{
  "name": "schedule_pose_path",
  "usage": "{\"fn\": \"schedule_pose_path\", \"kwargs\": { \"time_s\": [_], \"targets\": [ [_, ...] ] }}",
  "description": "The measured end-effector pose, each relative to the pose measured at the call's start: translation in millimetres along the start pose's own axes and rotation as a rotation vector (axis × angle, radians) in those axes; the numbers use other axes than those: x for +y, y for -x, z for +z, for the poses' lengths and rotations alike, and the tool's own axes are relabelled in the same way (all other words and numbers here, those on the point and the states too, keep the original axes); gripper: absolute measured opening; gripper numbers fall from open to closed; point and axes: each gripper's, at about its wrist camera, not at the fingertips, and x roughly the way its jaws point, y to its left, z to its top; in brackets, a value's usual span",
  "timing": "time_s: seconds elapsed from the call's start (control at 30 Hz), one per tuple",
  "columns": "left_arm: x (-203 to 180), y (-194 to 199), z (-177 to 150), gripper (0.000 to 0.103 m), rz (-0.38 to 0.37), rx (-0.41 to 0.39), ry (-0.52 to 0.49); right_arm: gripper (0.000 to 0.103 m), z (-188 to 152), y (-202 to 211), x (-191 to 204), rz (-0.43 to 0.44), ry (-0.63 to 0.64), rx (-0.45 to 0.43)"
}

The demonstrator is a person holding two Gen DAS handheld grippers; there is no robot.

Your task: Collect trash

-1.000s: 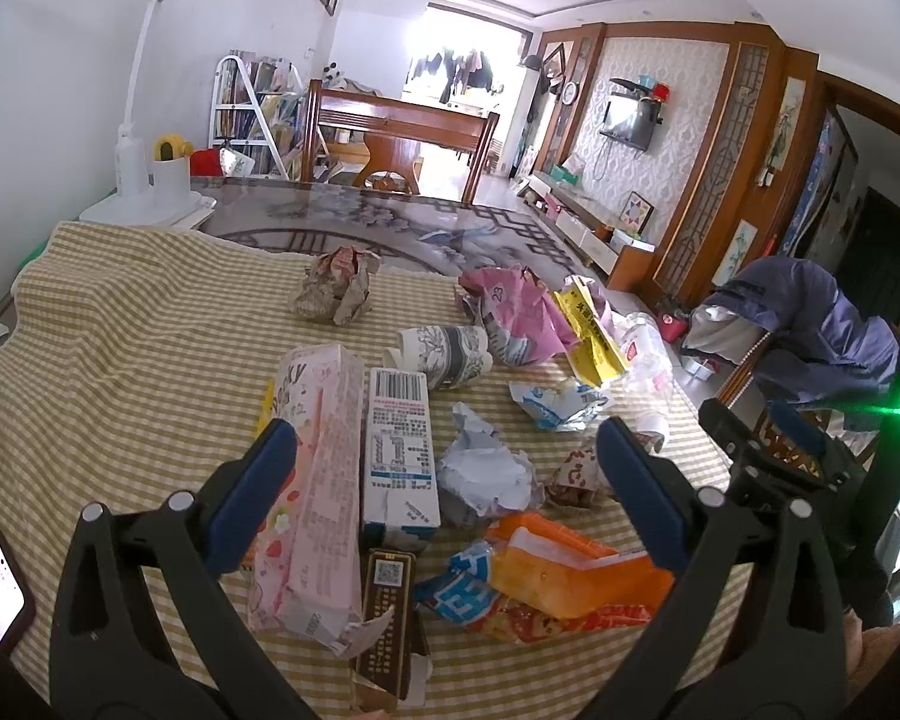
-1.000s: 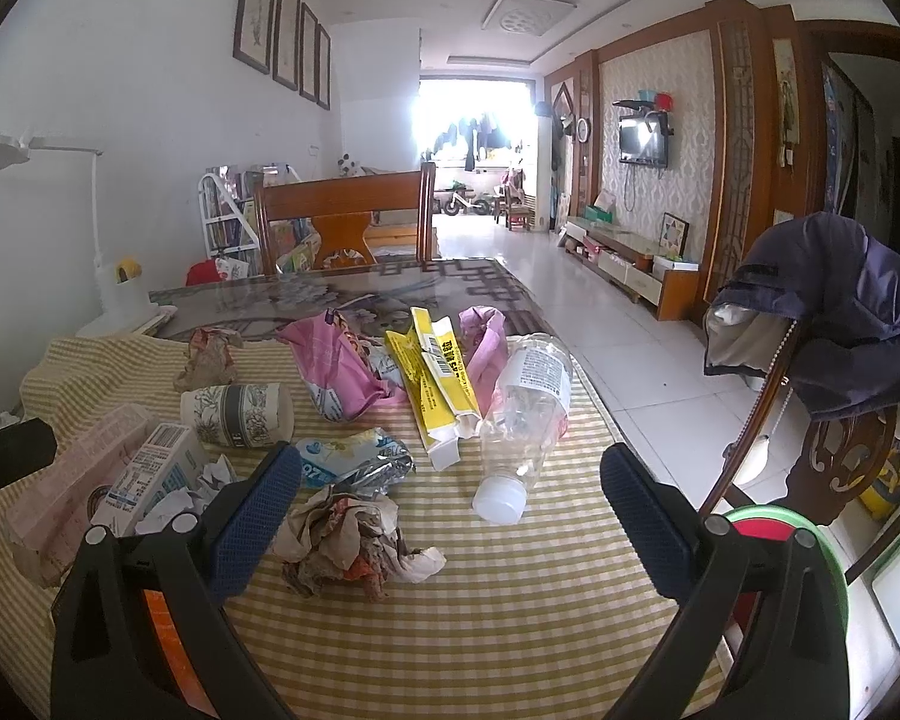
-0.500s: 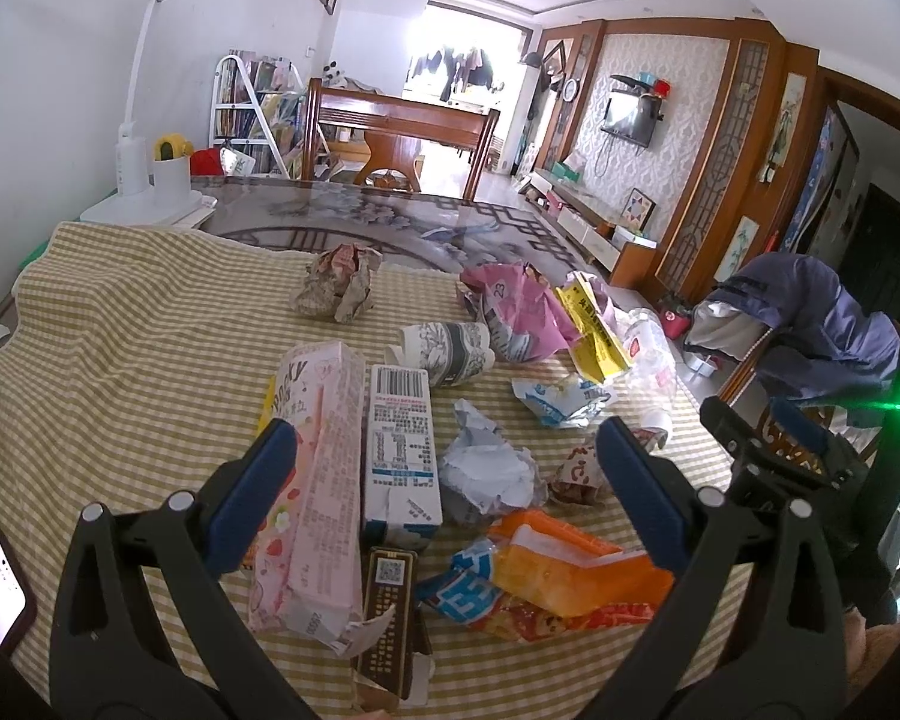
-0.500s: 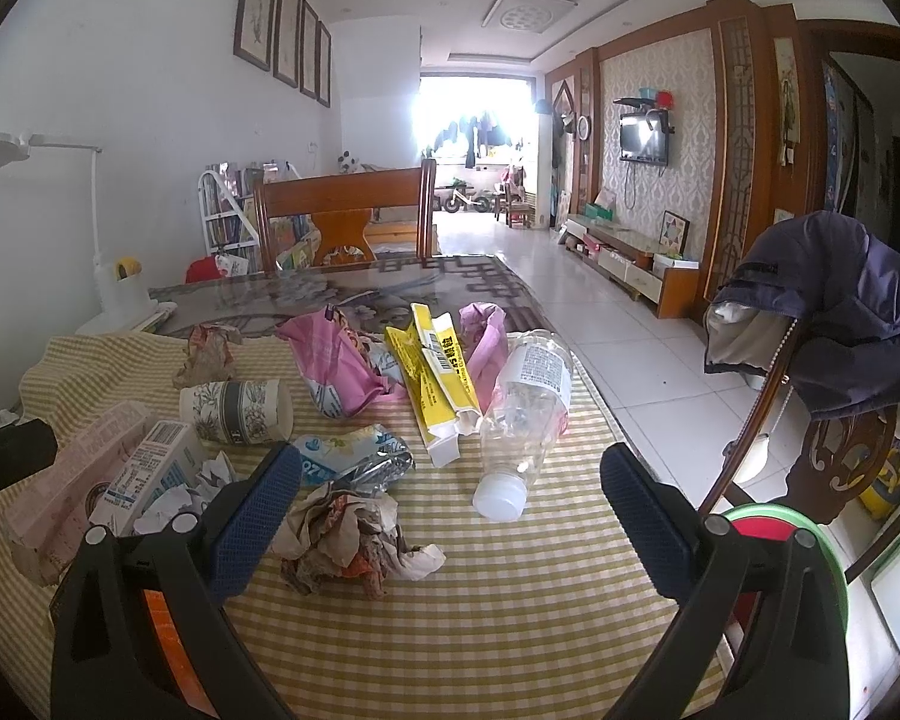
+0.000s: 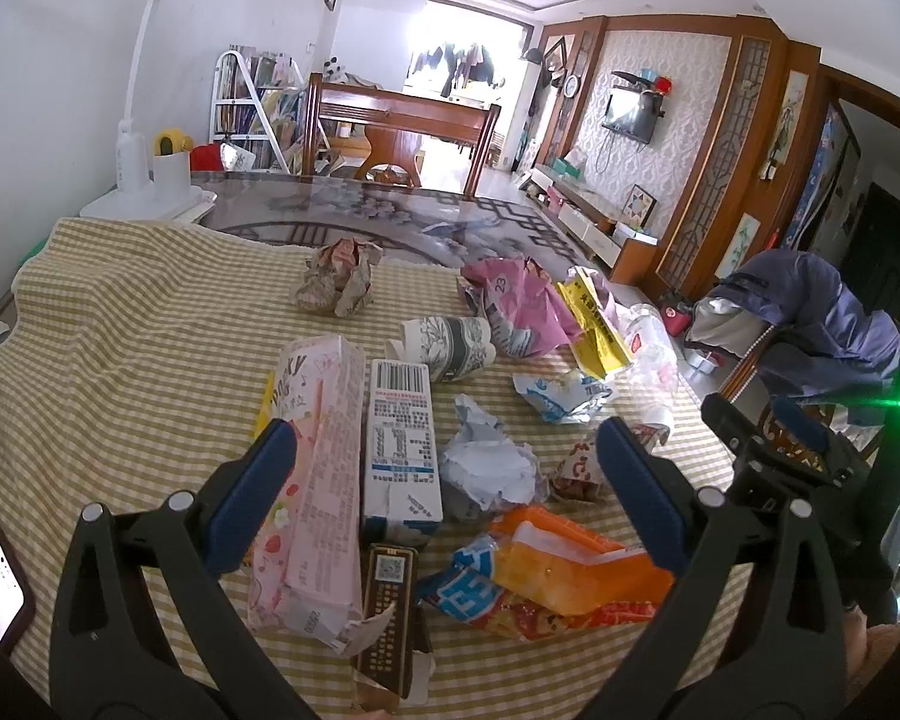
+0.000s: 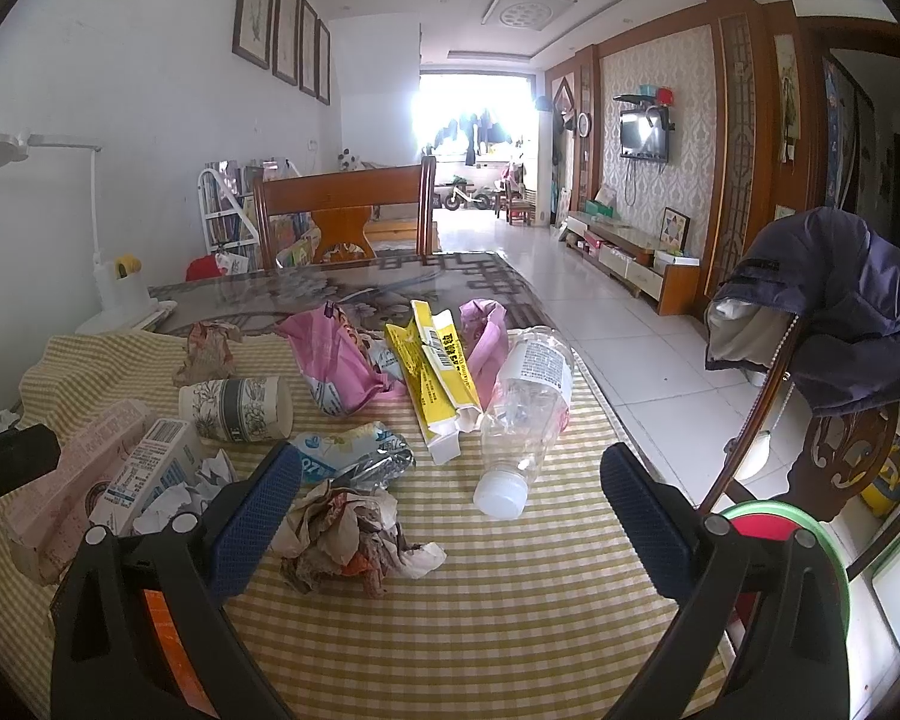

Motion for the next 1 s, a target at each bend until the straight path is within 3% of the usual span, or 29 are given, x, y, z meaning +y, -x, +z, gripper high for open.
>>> {"fn": "schedule_pose_path", "kwargs": {
  "time_s": [0.63, 0.87, 1.0],
  "targets": [
    [2.1, -5.3, -1.9, 0.098, 0.002, 0.035, 0.036, 0.096, -10.5, -3.6, 1.5, 0.001, -0.003, 0.006],
    [11.6, -1.5, 5.6, 0.098, -0.093, 0.052, 0.104, 0.096, -10.7, -3.7, 1.5, 0.000, -0.004, 0.008],
    [15.1, 13.5, 11.1, 0.098, -0.033, 0.049, 0.005, 0.096, -12.1, -5.0, 2.6, 0.003, -0.005, 0.010]
  ]
}}
